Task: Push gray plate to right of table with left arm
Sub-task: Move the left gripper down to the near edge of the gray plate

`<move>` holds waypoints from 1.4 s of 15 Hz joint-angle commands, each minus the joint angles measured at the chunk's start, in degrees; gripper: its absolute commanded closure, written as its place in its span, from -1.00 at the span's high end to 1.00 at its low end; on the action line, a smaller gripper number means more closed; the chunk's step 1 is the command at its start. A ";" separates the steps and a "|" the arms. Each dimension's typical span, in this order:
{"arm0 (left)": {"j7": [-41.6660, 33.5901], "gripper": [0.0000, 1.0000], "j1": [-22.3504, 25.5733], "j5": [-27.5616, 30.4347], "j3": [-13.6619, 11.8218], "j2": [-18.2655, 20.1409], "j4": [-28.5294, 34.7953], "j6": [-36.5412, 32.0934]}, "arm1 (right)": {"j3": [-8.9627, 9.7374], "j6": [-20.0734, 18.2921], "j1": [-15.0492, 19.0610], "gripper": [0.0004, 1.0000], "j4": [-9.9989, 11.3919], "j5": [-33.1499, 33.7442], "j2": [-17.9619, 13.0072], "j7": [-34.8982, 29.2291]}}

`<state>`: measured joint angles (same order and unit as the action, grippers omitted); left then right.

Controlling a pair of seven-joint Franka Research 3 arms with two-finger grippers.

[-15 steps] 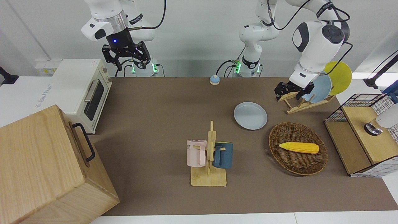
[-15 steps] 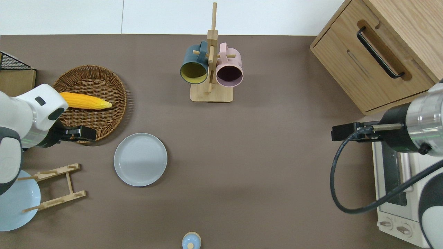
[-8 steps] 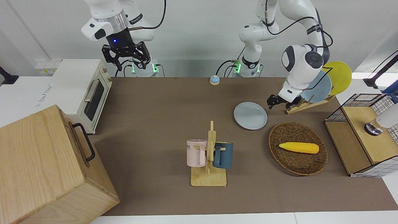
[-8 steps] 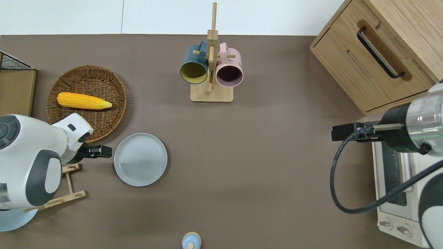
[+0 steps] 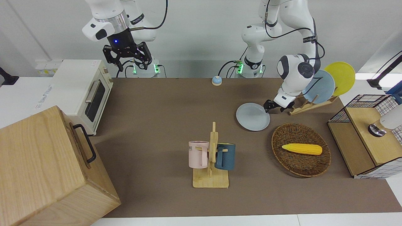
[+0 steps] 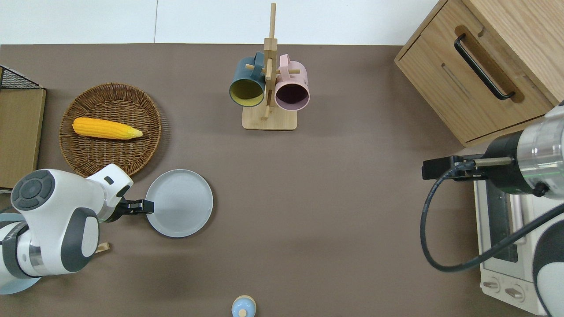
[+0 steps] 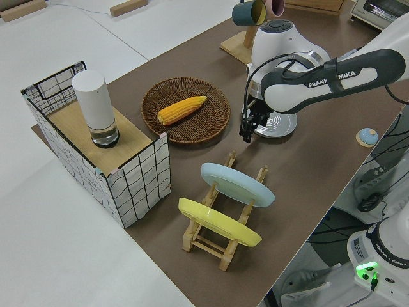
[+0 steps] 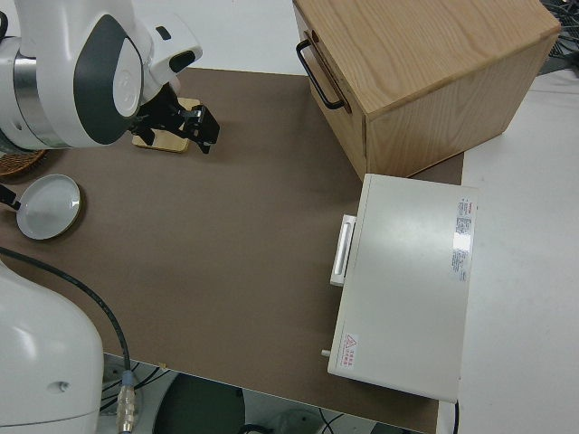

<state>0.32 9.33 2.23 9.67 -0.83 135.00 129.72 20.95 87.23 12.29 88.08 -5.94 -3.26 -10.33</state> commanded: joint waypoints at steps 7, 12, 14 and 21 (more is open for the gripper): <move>8.29 -0.04 -0.01 5.86 2.46 -0.31 3.16 4.48 | 0.23 -0.40 0.37 0.99 -0.81 -0.92 0.36 -0.12; 8.38 -1.00 -0.01 5.86 2.46 -0.31 3.16 4.40 | 0.23 -0.40 0.37 0.99 -0.81 -0.92 0.36 -0.12; 8.38 -1.00 -0.01 5.86 2.72 -0.31 3.16 4.40 | 0.23 -0.40 0.37 0.99 -0.81 -0.92 0.36 -0.12; 9.70 -1.00 -0.19 5.86 4.91 -0.66 3.51 4.48 | 0.23 -0.40 0.37 0.99 -0.81 -0.92 0.36 -0.12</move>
<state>8.23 9.32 7.88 12.48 -1.07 136.85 132.90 20.95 87.23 12.29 88.08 -5.94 -3.26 -10.33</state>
